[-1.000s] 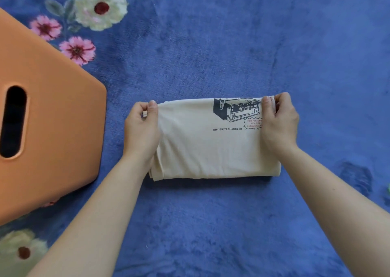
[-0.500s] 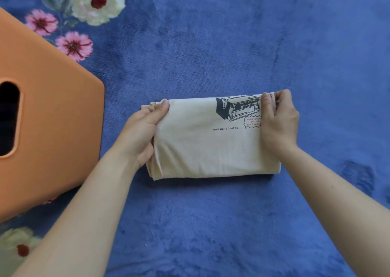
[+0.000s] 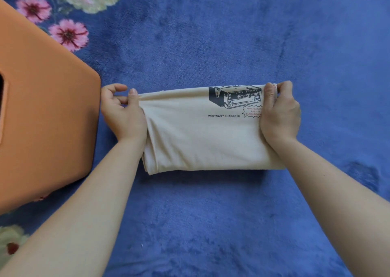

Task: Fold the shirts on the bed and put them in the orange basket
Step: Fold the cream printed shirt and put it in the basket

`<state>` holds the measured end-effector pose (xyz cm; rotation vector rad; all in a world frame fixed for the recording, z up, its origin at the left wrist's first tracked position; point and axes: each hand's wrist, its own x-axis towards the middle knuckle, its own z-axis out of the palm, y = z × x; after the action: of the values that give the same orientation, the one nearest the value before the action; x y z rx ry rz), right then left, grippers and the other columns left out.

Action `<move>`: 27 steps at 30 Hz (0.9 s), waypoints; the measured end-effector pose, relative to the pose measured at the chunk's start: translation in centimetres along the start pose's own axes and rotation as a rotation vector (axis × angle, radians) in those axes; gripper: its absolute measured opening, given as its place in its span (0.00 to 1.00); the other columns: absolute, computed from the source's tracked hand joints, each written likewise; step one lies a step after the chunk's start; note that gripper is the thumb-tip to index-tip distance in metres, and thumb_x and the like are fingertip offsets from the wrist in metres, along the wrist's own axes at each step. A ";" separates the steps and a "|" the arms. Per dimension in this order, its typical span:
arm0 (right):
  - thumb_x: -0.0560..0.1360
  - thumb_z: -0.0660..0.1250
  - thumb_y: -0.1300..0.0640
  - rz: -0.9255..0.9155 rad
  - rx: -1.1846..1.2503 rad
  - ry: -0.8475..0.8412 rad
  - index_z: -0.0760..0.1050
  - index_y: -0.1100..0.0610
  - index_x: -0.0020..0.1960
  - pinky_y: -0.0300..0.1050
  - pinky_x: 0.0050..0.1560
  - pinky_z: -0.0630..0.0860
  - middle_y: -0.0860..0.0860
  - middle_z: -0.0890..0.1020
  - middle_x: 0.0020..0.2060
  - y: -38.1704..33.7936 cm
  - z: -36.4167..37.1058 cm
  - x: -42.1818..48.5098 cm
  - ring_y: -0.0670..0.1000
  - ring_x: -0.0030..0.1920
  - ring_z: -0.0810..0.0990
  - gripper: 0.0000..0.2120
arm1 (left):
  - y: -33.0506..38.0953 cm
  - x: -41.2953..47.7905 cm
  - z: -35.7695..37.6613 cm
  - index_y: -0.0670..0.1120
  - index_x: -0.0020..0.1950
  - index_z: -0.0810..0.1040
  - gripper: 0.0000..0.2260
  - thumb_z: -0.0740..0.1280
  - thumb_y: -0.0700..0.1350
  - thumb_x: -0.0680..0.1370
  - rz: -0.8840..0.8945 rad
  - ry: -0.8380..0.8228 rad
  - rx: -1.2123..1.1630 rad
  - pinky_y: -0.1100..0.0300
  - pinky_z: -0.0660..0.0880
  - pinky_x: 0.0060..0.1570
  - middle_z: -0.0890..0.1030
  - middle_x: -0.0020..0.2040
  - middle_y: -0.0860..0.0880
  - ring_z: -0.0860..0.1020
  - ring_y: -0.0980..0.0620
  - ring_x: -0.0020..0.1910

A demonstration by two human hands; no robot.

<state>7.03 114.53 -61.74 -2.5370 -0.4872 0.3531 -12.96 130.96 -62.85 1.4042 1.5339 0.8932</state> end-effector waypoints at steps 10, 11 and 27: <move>0.79 0.55 0.52 -0.147 -0.052 0.217 0.67 0.61 0.65 0.50 0.59 0.59 0.57 0.72 0.63 -1.1 0.3 -2.1 0.55 0.63 0.67 0.19 | 0.3 -4.1 -3.2 0.42 0.58 0.71 0.12 0.57 0.48 0.80 0.167 0.052 0.256 0.52 0.68 0.60 0.75 0.53 0.47 0.74 0.50 0.51; 0.78 0.55 0.52 -0.279 -0.047 0.205 0.68 0.62 0.66 0.49 0.59 0.58 0.57 0.72 0.64 -1.7 0.9 -3.1 0.54 0.64 0.65 0.21 | 0.5 -5.8 -3.4 0.41 0.60 0.71 0.14 0.57 0.48 0.80 0.330 0.002 0.350 0.54 0.62 0.64 0.74 0.58 0.43 0.71 0.48 0.58; 0.74 0.57 0.40 0.014 -0.066 -0.157 0.57 0.57 0.75 0.55 0.70 0.57 0.56 0.63 0.71 4.0 -1.3 -6.1 0.56 0.70 0.61 0.35 | -1.2 -7.6 -5.1 0.44 0.75 0.59 0.25 0.61 0.49 0.80 -0.079 -0.269 0.412 0.57 0.63 0.65 0.67 0.66 0.46 0.67 0.48 0.65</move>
<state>3.08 108.32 -61.90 -2.5892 -0.5490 0.5531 -18.08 123.46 -61.09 1.6609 1.6049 0.3294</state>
